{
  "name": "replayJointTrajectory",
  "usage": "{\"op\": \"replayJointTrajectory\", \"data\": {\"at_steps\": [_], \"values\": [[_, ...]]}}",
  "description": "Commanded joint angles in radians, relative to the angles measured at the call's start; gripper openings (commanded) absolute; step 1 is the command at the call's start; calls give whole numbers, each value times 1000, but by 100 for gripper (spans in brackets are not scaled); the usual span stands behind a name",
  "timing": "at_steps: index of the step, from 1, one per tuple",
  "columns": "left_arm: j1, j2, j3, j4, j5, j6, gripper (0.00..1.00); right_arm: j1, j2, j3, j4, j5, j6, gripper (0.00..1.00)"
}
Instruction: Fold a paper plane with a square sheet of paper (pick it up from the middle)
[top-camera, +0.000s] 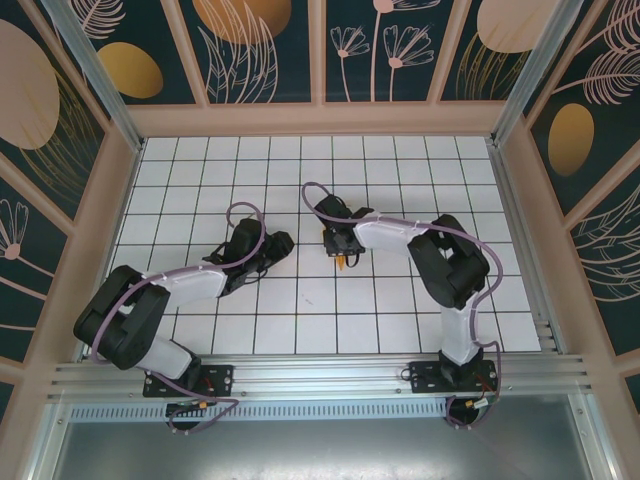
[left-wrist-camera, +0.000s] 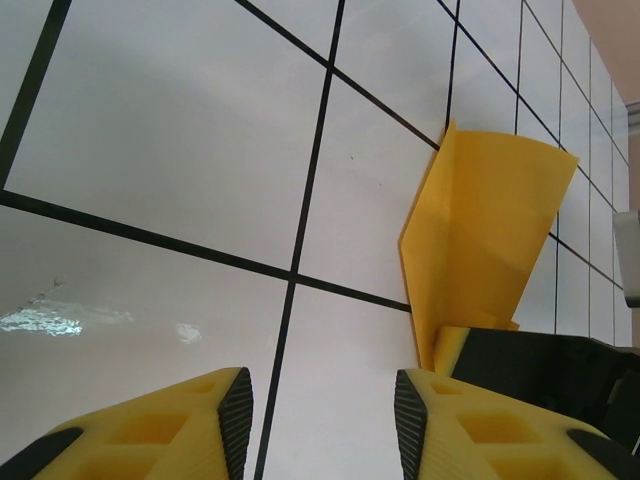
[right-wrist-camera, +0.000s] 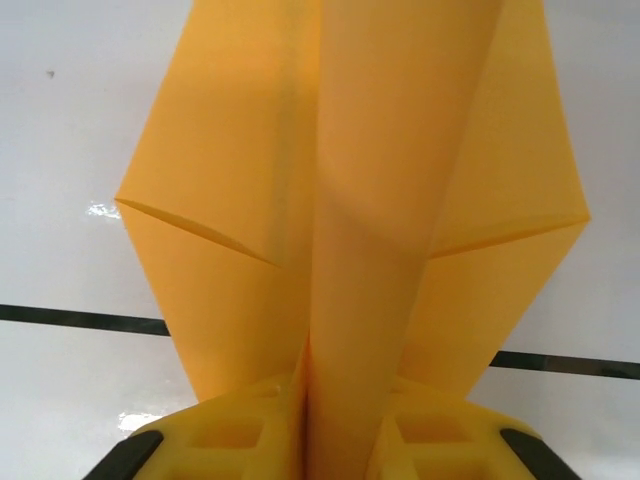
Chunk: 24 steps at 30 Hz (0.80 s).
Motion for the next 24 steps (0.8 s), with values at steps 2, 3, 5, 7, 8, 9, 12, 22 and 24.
{"op": "replayJointTrajectory", "data": {"at_steps": [2, 3, 5, 7, 8, 9, 12, 22, 24], "values": [[-2, 13, 14, 9, 8, 20, 45, 32, 95, 14, -116, 51, -43, 15], [-2, 13, 13, 9, 8, 18, 45, 31, 99, 17, -121, 57, -43, 15], [-2, 14, 13, 13, 11, 19, 46, 31, 106, 19, -119, 55, -51, 15], [-2, 11, 13, 13, 13, 20, 46, 30, 116, 20, -118, 49, -55, 16], [-2, 9, 12, 13, 12, 20, 46, 30, 121, 20, -116, 44, -56, 16], [-2, 7, 11, 15, 11, 20, 46, 29, 127, 19, -114, 38, -56, 17], [-2, 4, 8, 15, 12, 22, 46, 27, 133, 15, -102, 11, -51, 17], [-2, -9, 20, 16, 21, 29, 46, 10, -13, 67, -134, 22, -61, 24], [-2, -14, 22, 14, 19, 31, 46, 10, -51, 83, -146, 26, -62, 28]]}}
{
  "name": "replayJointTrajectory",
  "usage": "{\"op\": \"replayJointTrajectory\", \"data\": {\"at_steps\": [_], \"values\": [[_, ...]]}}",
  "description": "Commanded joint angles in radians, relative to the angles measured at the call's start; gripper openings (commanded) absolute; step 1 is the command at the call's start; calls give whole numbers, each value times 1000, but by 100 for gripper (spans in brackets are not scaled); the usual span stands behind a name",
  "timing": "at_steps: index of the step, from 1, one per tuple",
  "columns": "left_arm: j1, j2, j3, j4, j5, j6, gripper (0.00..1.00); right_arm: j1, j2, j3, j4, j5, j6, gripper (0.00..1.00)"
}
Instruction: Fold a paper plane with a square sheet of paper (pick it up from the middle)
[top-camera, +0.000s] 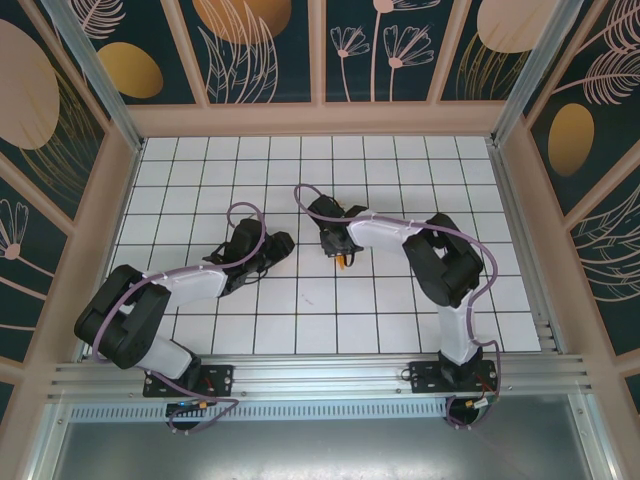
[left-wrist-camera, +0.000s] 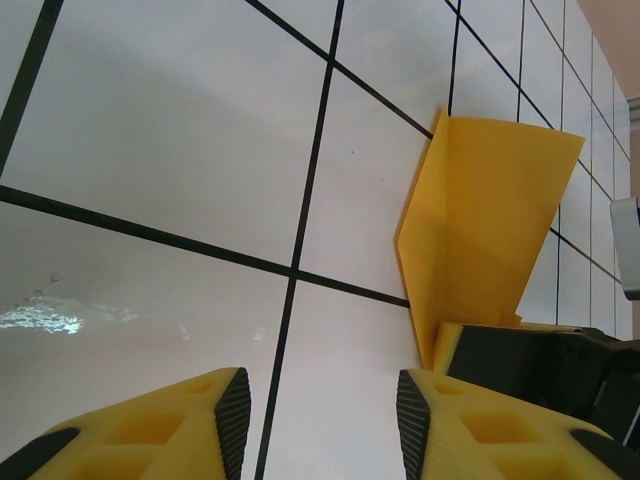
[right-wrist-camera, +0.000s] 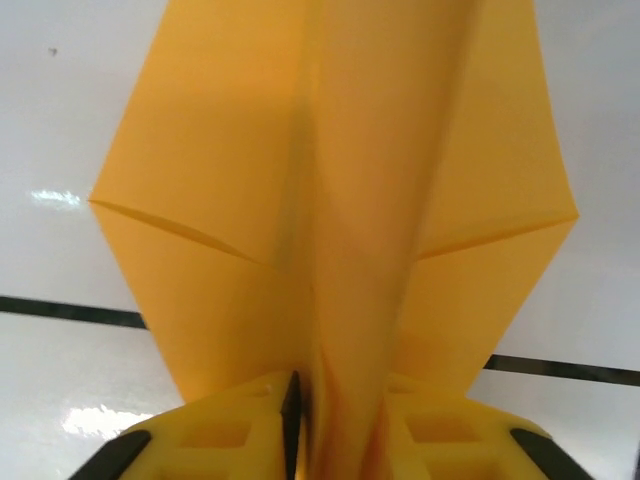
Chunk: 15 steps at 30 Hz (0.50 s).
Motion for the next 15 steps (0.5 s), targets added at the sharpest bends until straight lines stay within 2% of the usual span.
{"op": "replayJointTrajectory", "data": {"at_steps": [1, 5, 15], "values": [[-2, -18, 22, 13, 11, 30, 46, -5, -91, 32, -69, -23, -13, 30], [-2, -25, 30, 5, 11, 38, 46, -8, -134, 47, -86, -11, -21, 35], [-2, -28, 48, -10, 4, 52, 46, -11, -130, 63, -98, -11, -27, 36]]}}
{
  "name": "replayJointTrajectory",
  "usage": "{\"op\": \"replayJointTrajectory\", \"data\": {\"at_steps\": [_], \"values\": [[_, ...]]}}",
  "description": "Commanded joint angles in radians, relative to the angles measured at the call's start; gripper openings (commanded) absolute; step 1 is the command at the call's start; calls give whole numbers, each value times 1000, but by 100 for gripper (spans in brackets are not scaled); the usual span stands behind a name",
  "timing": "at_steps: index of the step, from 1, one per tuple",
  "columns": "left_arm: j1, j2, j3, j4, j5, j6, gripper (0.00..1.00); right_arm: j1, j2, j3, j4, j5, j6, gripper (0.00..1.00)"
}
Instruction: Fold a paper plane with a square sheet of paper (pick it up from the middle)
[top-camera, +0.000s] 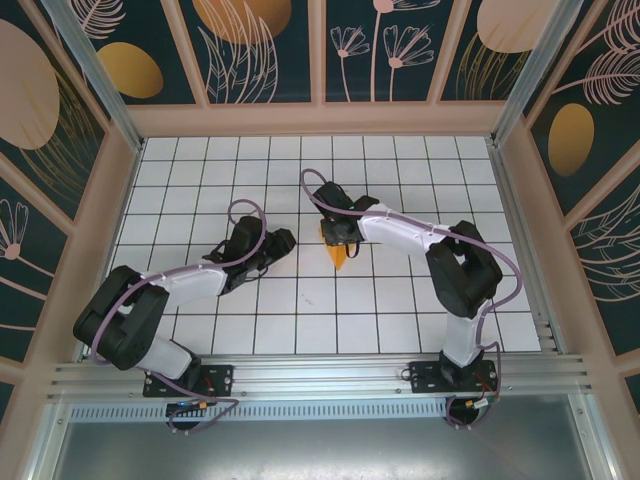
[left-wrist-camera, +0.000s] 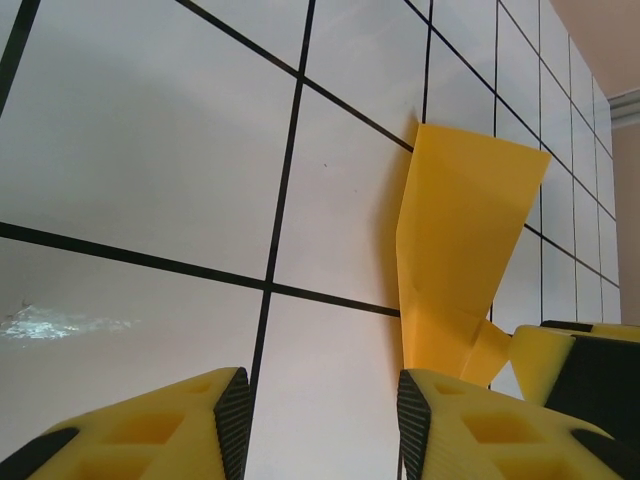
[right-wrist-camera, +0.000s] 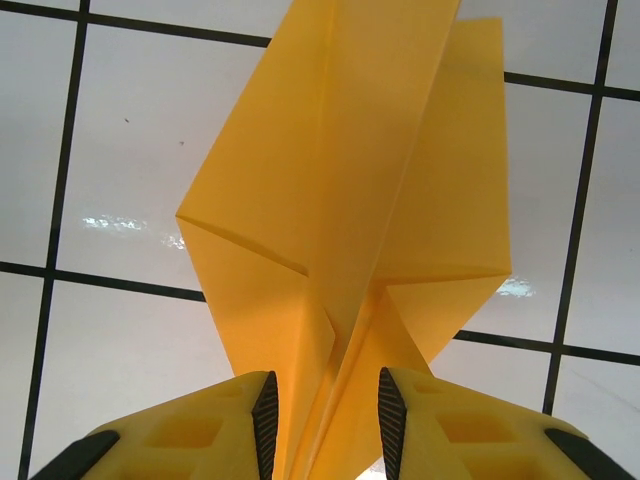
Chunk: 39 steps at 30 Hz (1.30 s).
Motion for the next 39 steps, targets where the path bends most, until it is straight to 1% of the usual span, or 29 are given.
{"op": "replayJointTrajectory", "data": {"at_steps": [1, 5, 9, 11, 13, 15, 17, 18, 19, 21, 22, 23, 24, 25, 26, 27, 28, 29, 30, 31, 33, 35, 37, 39], "values": [[-2, -24, 27, -8, 1, 32, 46, -4, -13, 31, -40, 4, -14, 36], [-2, -54, 22, -17, -17, 50, 46, -1, -89, 24, -24, 29, -9, 36], [-2, -140, -11, -25, -94, 76, 45, 0, -240, -10, 36, 99, -24, 39], [-2, -190, -28, -35, -138, 92, 45, -1, -327, -32, 68, 162, -37, 41], [-2, -245, -40, -60, -200, 120, 46, -1, -425, -63, 100, 266, -49, 41], [-2, -314, -49, -106, -284, 162, 49, -14, -546, -137, 175, 369, -85, 45], [-2, -382, -58, -155, -386, 224, 54, -60, -651, -222, 248, 446, -109, 54], [-1, -414, -69, -171, -449, 253, 58, -99, -698, -270, 285, 451, -121, 59], [0, -451, -87, -179, -518, 292, 62, -162, -743, -337, 340, 438, -131, 65], [14, -517, -118, -185, -628, 392, 70, -289, -810, -474, 457, 410, -134, 80], [32, -546, -137, -179, -676, 443, 77, -351, -832, -552, 537, 389, -161, 91], [63, -571, -154, -168, -709, 492, 81, -403, -839, -625, 594, 376, -178, 99], [100, -584, -169, -158, -717, 532, 83, -444, -832, -673, 638, 365, -183, 99], [146, -594, -181, -145, -709, 580, 88, -500, -810, -728, 699, 346, -185, 99], [183, -595, -193, -130, -712, 628, 94, -555, -776, -770, 749, 300, -192, 99], [204, -592, -207, -107, -741, 671, 98, -599, -743, -795, 777, 234, -193, 99], [227, -582, -226, -77, -779, 712, 99, -645, -701, -814, 809, 153, -185, 99], [254, -572, -248, -35, -794, 736, 98, -682, -657, -837, 860, 97, -184, 99], [281, -560, -271, 14, -786, 767, 98, -697, -622, -867, 932, 69, -195, 99], [311, -547, -290, 66, -766, 803, 98, -706, -593, -864, 952, 56, -220, 99], [369, -521, -303, 131, -709, 834, 99, -710, -576, -893, 1056, 78, -262, 99], [424, -458, -338, 238, -652, 861, 99, -720, -545, -978, 1279, 51, -331, 99], [439, -388, -353, 312, -605, 855, 99, -730, -501, -999, 1375, 4, -358, 99], [440, -307, -392, 481, -545, 907, 98, -739, -452, -1016, 1462, -43, -368, 99]]}}
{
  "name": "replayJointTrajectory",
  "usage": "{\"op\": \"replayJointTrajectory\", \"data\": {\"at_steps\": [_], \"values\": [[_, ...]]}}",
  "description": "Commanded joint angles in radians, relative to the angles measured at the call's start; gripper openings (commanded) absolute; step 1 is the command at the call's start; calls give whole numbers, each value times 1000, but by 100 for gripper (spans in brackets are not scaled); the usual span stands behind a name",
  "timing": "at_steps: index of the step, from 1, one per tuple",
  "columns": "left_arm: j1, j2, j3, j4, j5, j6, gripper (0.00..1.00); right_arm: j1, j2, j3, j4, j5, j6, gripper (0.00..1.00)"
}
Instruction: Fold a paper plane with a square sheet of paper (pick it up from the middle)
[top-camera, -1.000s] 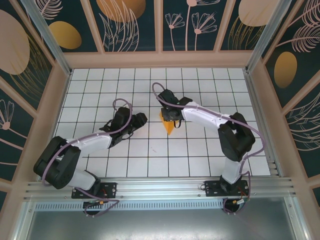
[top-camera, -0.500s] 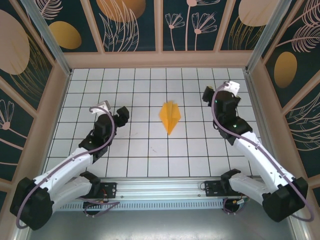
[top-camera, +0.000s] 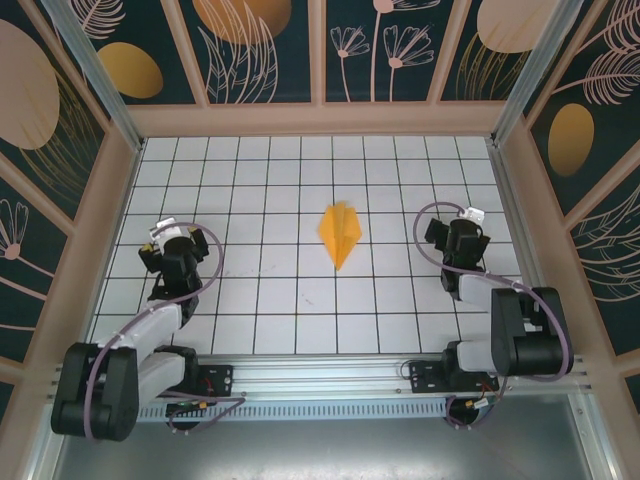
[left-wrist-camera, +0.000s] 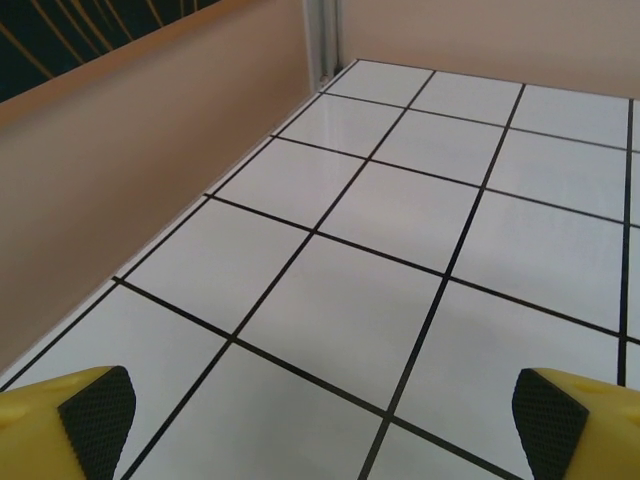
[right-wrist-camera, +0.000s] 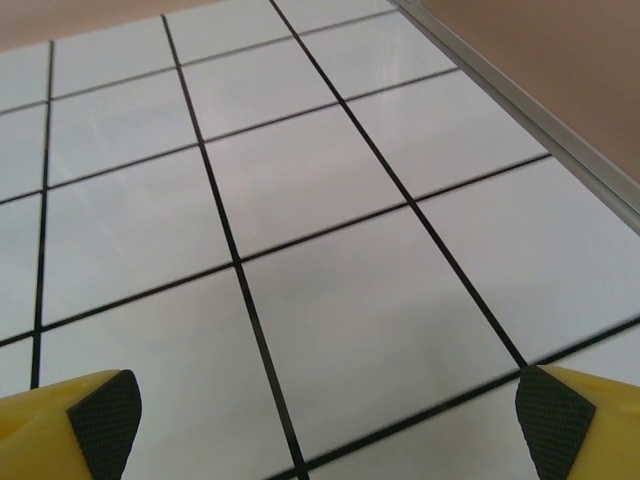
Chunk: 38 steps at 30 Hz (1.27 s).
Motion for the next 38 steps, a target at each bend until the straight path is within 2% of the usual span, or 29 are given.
{"op": "replayJointTrajectory", "data": {"at_steps": [1, 6, 8, 10, 11, 13, 14, 16, 17, 20, 22, 25, 28, 34, 38], "values": [[9, 104, -22, 283, 119, 108, 98, -16, 52, -20, 290, -131, -75, 99], [32, 254, -25, 604, 252, 131, 98, -52, 140, -127, 601, -294, -124, 99], [33, 327, -7, 664, 291, 160, 99, -47, 176, -175, 725, -306, -134, 99], [52, 383, -14, 733, 281, 132, 99, -47, 169, -167, 699, -319, -140, 99], [87, 381, -23, 727, 340, 104, 98, -48, 172, -149, 668, -296, -129, 99], [100, 444, -60, 873, 338, 94, 98, -65, 173, -132, 636, -302, -109, 99], [103, 405, -37, 758, 332, 82, 99, -66, 174, -130, 634, -302, -109, 99], [105, 438, -53, 849, 329, 86, 99, -66, 172, -130, 633, -302, -109, 99], [105, 419, -48, 802, 328, 80, 98, -66, 174, -130, 633, -302, -109, 99], [103, 422, -82, 883, 321, 85, 98, -66, 173, -131, 633, -302, -109, 99], [103, 433, -118, 966, 376, 103, 99, -66, 173, -130, 634, -302, -109, 99], [103, 430, -127, 978, 456, 130, 99, -66, 173, -131, 634, -302, -108, 99], [103, 423, -81, 872, 519, 156, 98, -65, 173, -131, 634, -302, -108, 99], [105, 429, -36, 798, 443, 120, 99, -66, 173, -130, 633, -302, -108, 99], [105, 424, -48, 820, 426, 120, 98, -66, 174, -130, 633, -303, -109, 99]]}}
